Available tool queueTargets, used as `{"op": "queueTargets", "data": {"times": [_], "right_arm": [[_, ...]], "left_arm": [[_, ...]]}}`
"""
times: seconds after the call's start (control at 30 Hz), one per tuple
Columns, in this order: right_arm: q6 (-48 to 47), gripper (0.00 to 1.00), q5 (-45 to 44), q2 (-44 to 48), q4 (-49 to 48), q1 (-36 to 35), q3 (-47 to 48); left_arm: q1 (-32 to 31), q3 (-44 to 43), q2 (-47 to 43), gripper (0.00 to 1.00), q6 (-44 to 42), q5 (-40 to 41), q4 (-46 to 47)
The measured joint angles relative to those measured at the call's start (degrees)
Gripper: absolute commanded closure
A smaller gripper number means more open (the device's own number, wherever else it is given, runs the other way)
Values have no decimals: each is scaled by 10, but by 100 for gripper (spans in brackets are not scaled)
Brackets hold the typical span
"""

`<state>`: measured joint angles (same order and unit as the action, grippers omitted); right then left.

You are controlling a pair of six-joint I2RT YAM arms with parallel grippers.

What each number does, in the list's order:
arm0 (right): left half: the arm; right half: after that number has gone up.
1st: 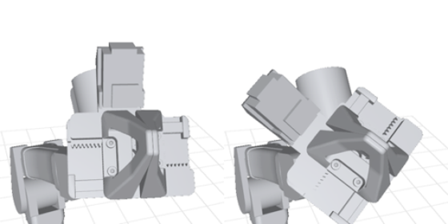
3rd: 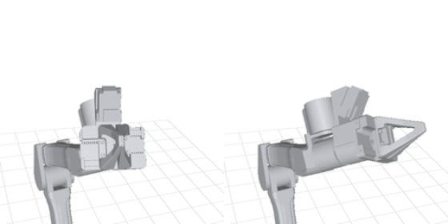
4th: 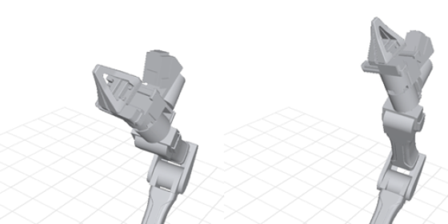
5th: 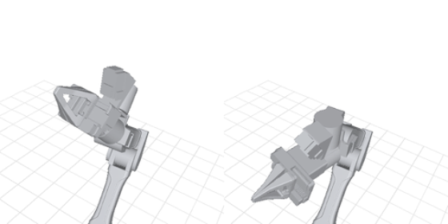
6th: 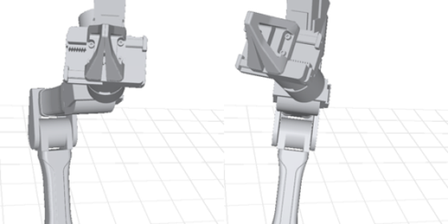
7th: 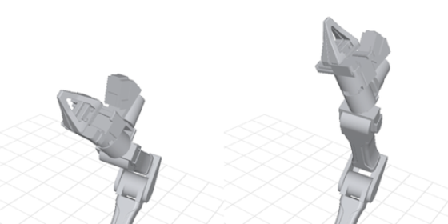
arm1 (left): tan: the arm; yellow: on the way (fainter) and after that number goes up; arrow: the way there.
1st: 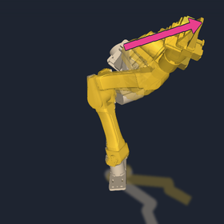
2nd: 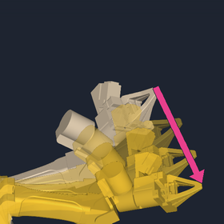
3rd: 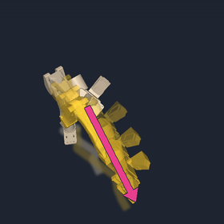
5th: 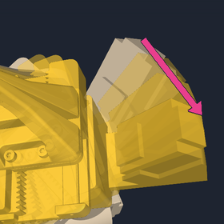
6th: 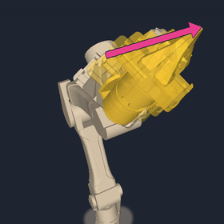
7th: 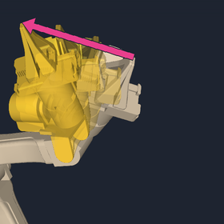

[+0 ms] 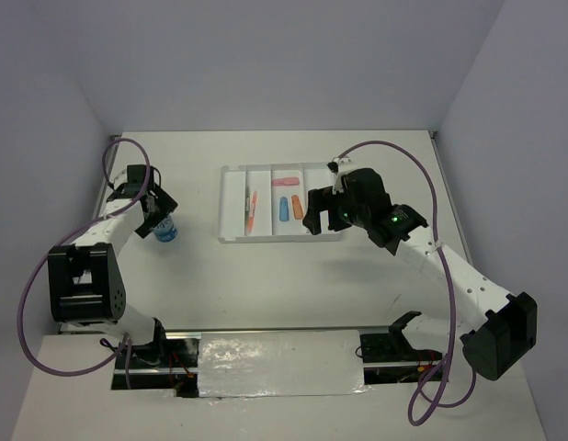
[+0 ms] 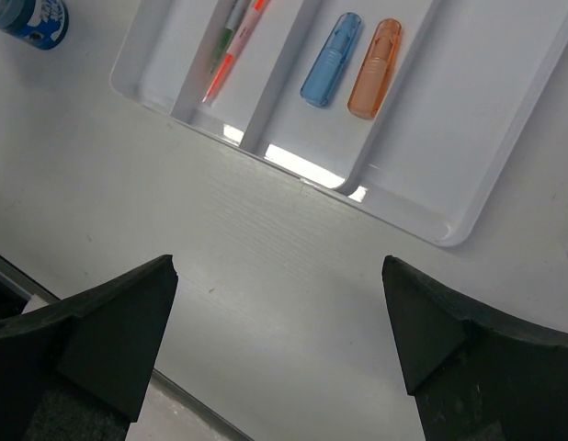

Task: Sort the stationery into containers
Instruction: Pick up the stationery from the center of the board.

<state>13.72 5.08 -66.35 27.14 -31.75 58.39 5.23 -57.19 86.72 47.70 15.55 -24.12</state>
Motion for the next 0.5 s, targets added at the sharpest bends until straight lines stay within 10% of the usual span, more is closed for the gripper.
{"op": "queueTargets", "data": {"times": [0.2,0.23,0.33,0.5], "right_arm": [[-2,0,-2,-4,0,0,0],[-2,0,-3,-4,0,0,0],[-3,0,-3,-4,0,0,0],[-4,0,-3,-5,0,0,0]], "left_arm": [[1,4,17,32,-10,-2,10],[1,4,17,61,-12,-2,15],[2,4,18,96,-15,-4,19],[2,4,17,100,-26,-7,20]]}}
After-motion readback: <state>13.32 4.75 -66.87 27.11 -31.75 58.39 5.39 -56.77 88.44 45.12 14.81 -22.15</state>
